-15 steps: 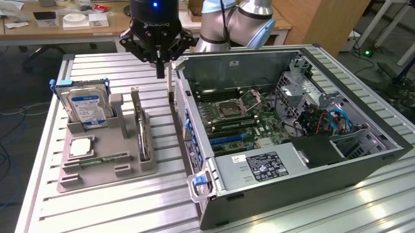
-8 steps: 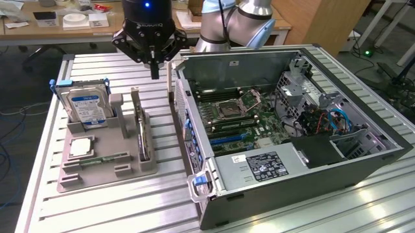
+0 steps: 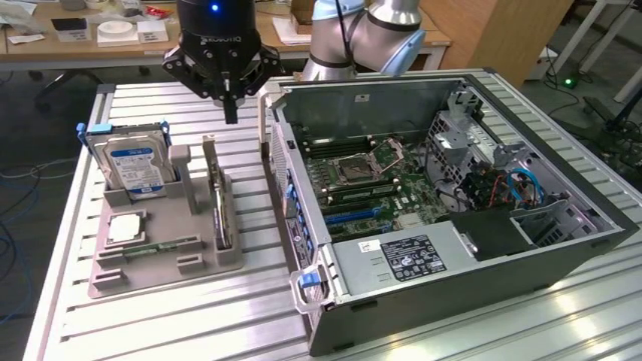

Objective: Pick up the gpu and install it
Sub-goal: 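Reach for the gpu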

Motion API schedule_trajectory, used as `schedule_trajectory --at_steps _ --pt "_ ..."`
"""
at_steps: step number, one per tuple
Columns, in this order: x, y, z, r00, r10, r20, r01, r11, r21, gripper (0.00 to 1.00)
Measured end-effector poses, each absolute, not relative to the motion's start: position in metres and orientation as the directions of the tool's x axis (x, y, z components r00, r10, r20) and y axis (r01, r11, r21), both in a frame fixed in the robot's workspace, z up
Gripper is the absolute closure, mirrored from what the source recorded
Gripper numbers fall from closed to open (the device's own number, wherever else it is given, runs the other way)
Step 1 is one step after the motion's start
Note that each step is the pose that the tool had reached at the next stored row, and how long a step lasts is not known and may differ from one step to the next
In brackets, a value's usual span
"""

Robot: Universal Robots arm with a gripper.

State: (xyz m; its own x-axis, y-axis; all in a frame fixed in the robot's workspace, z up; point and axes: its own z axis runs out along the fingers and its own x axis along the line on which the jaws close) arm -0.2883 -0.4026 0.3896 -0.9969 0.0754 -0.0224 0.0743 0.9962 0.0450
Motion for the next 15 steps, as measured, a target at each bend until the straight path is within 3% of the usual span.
schedule_trajectory --at_steps 15 --pt "-0.310 -0.403 0.389 -0.997 0.075 -0.022 0.074 0.996 0.045 0.89"
